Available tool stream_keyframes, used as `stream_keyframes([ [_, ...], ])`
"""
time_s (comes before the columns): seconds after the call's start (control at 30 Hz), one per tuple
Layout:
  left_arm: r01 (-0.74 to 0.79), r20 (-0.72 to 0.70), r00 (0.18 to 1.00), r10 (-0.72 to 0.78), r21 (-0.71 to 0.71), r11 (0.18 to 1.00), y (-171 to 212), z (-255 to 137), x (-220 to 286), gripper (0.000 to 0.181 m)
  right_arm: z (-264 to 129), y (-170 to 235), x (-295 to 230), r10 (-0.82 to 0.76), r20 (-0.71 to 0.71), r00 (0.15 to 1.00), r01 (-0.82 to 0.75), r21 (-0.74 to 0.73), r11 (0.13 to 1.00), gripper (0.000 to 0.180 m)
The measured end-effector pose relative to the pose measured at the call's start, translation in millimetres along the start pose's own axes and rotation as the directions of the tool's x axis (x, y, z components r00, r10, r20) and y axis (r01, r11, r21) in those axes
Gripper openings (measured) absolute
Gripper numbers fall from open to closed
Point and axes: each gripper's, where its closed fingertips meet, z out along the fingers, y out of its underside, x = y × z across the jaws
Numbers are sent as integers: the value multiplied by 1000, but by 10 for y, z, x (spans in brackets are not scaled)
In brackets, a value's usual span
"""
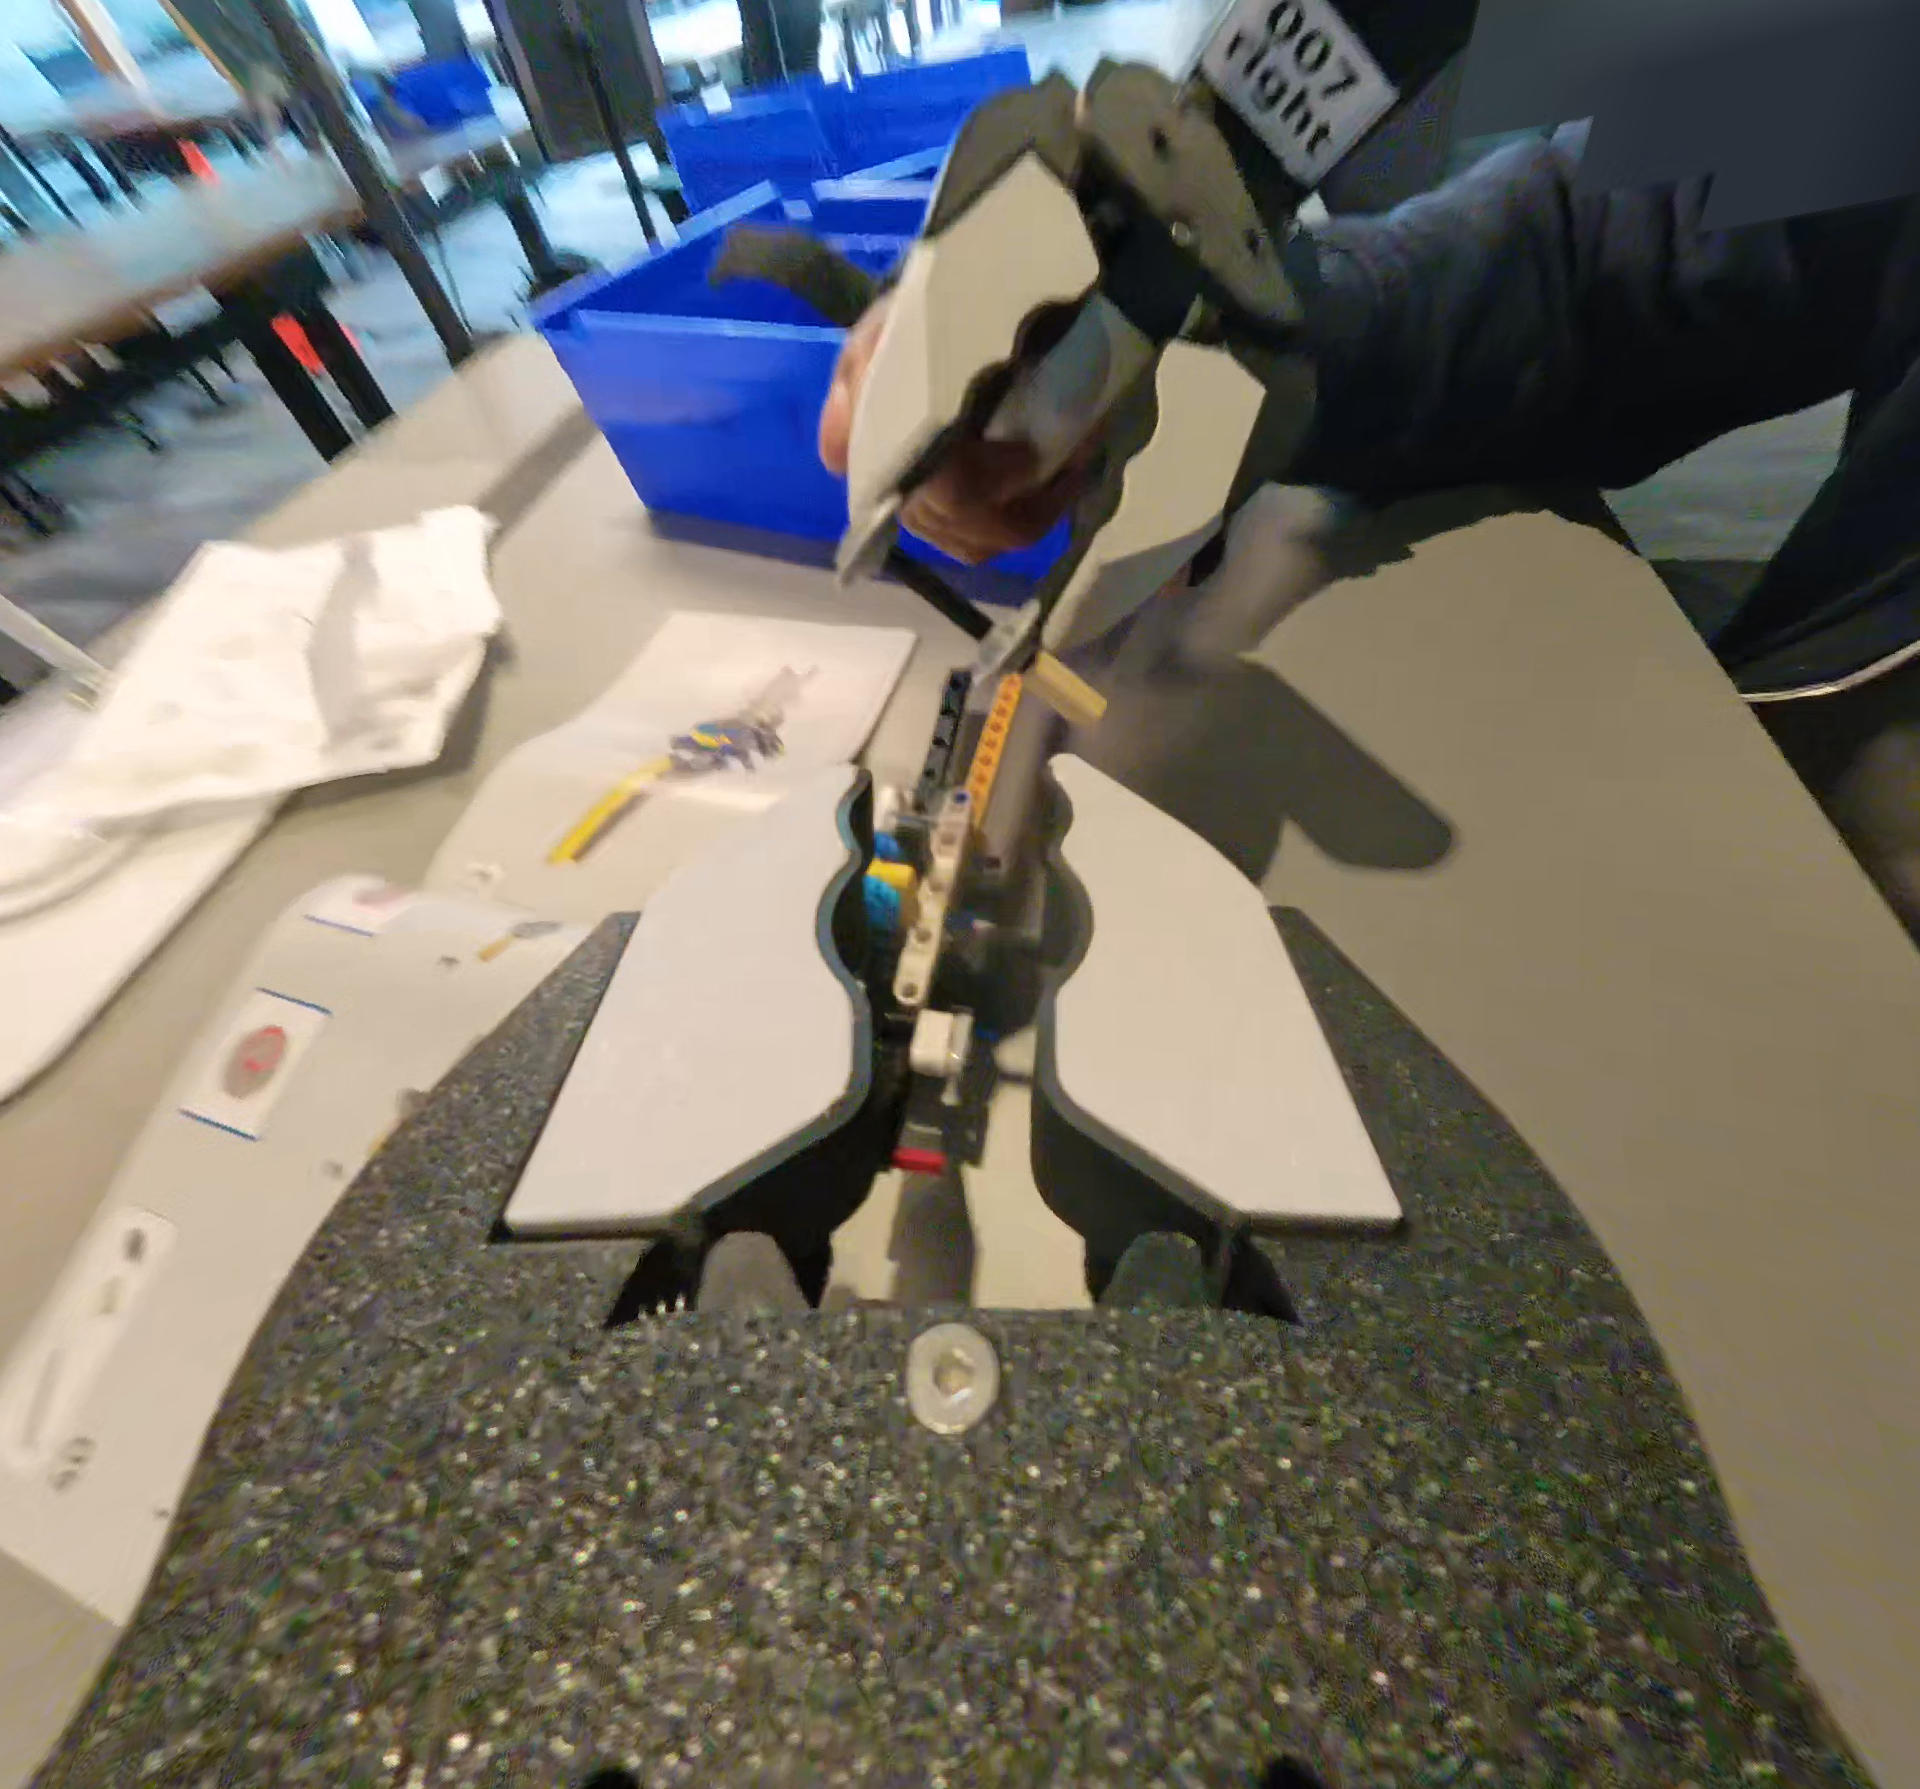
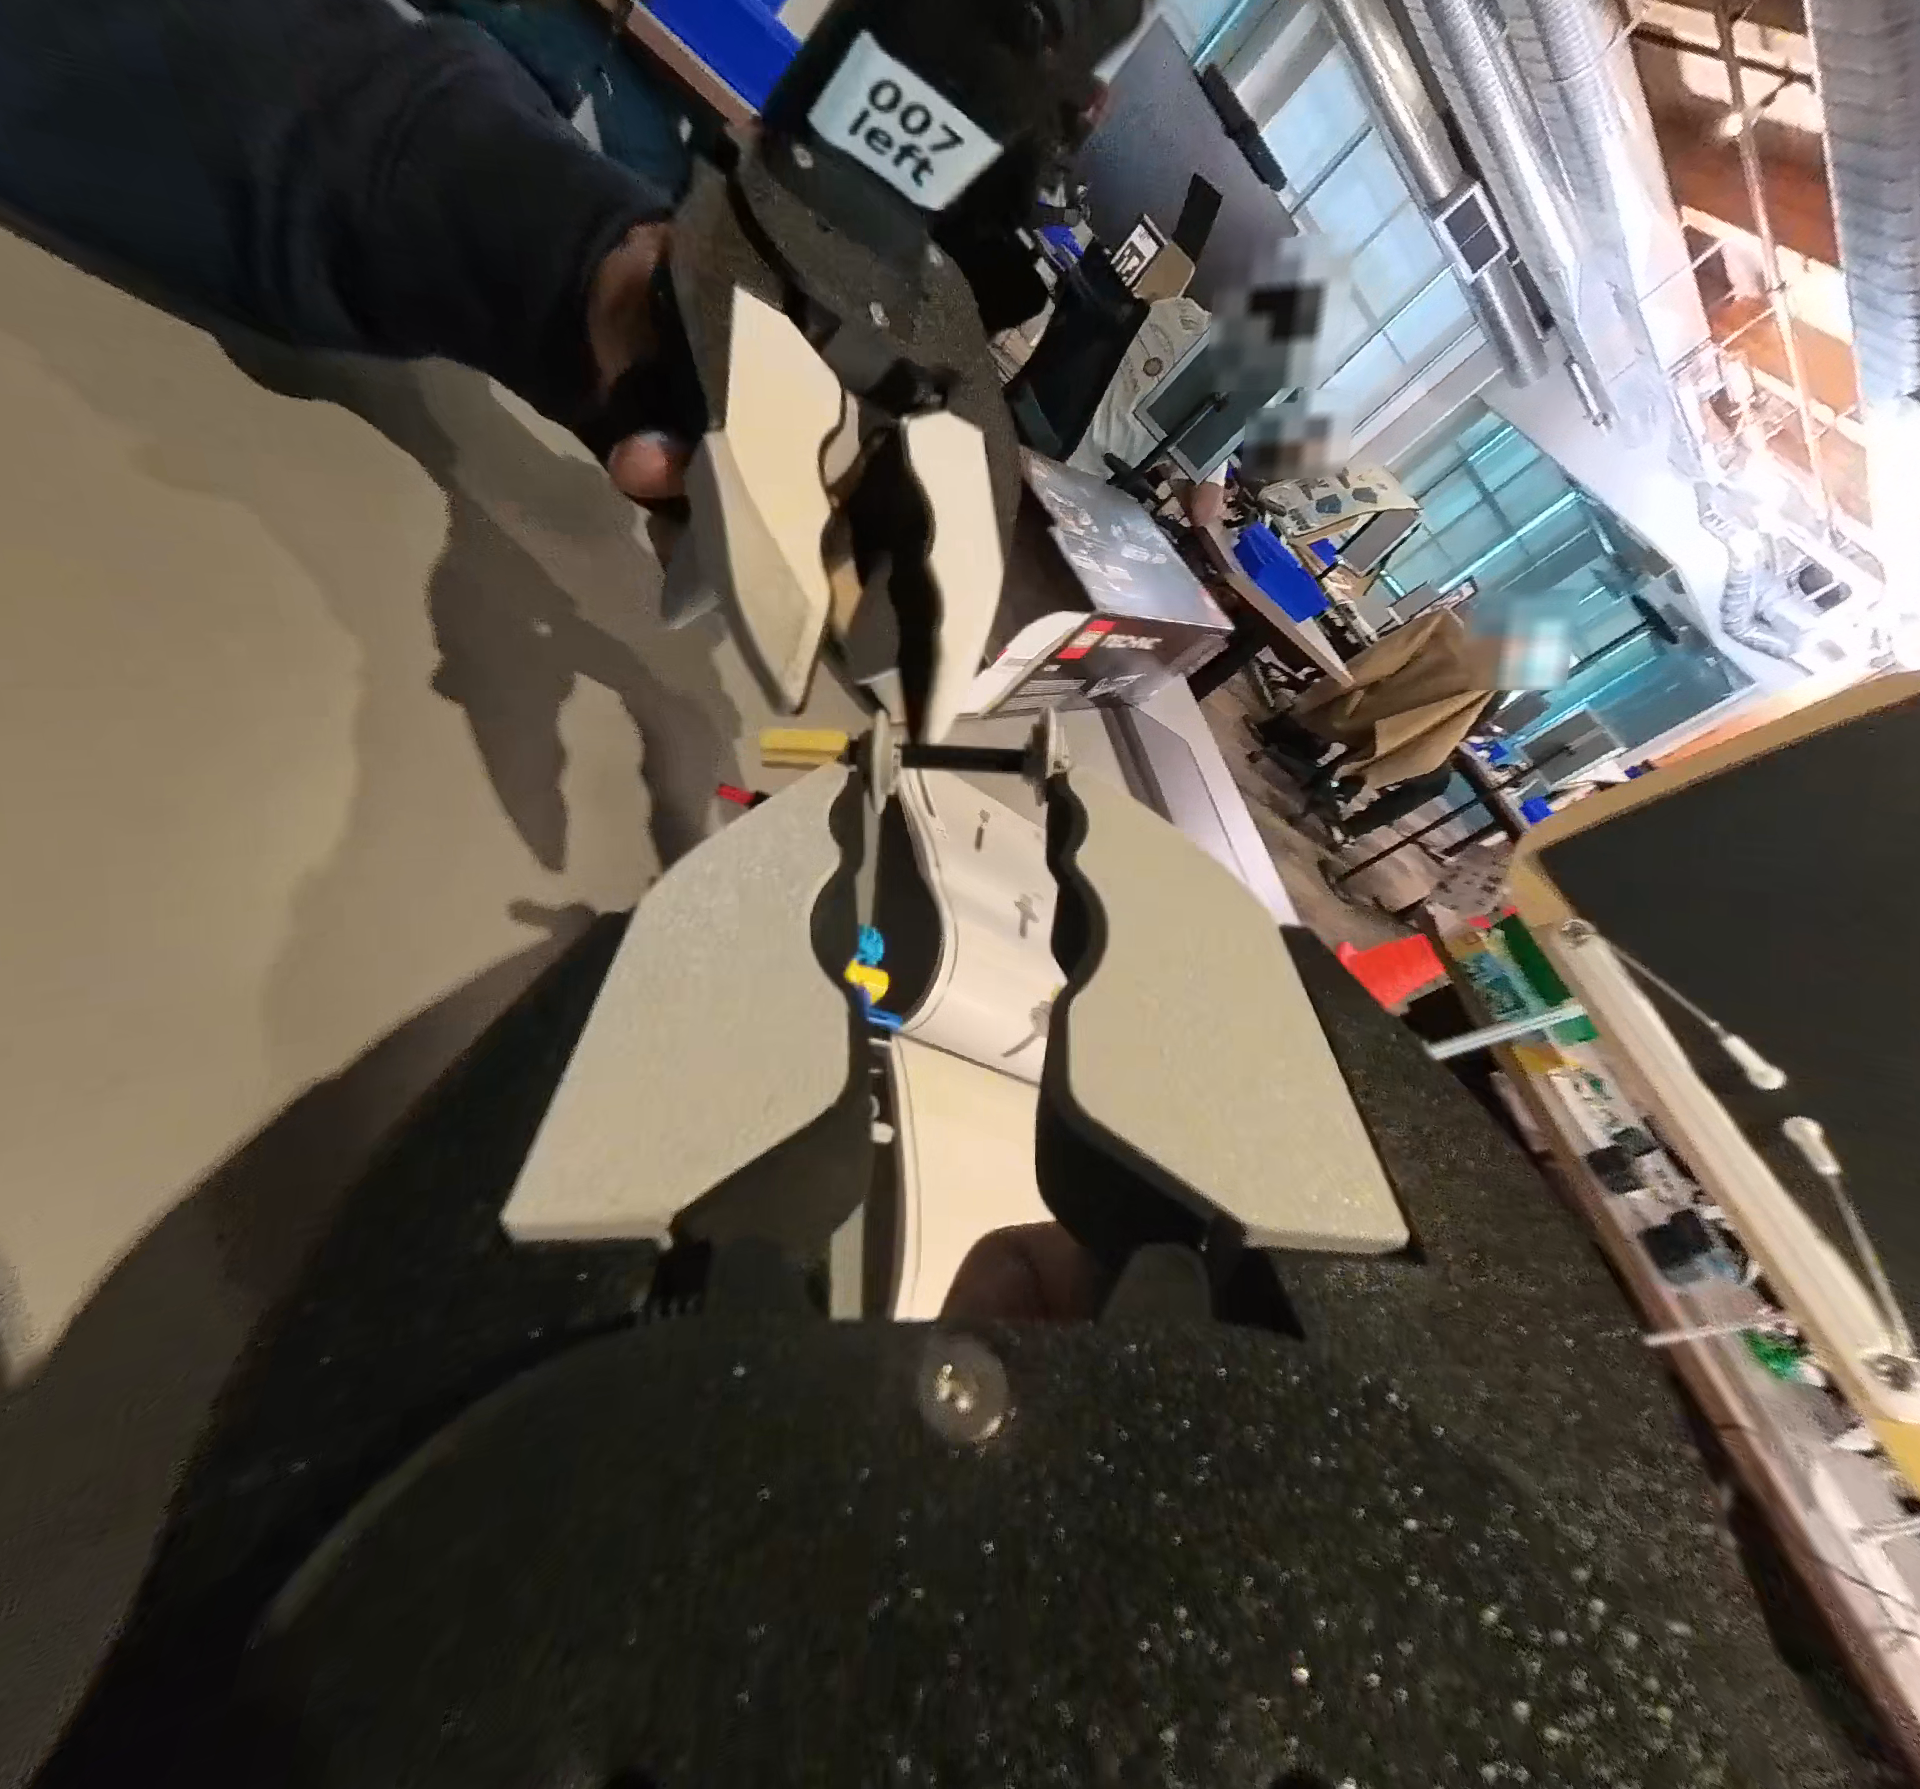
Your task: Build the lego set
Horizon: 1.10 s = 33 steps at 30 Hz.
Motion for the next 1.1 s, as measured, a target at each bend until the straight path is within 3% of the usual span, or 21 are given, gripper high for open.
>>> stream_keyframes([
  [0.37, -320, 100, 946, 308, 142, 937, -190, 36, 134, 60, 16, -68, -130, 97, 105, 990, -99, 13, 995, 34],
  [0.57, -369, 78, 930, 360, 166, 915, -203, 37, 230, 62, 12, -111, -216, 109, 161, 981, -114, 25, 993, 34],
  [1.1, -455, 143, 888, 438, 127, 881, -192, 90, 243, 57, 19, -158, -203, 119, 151, 981, -127, 41, 991, 34],
])
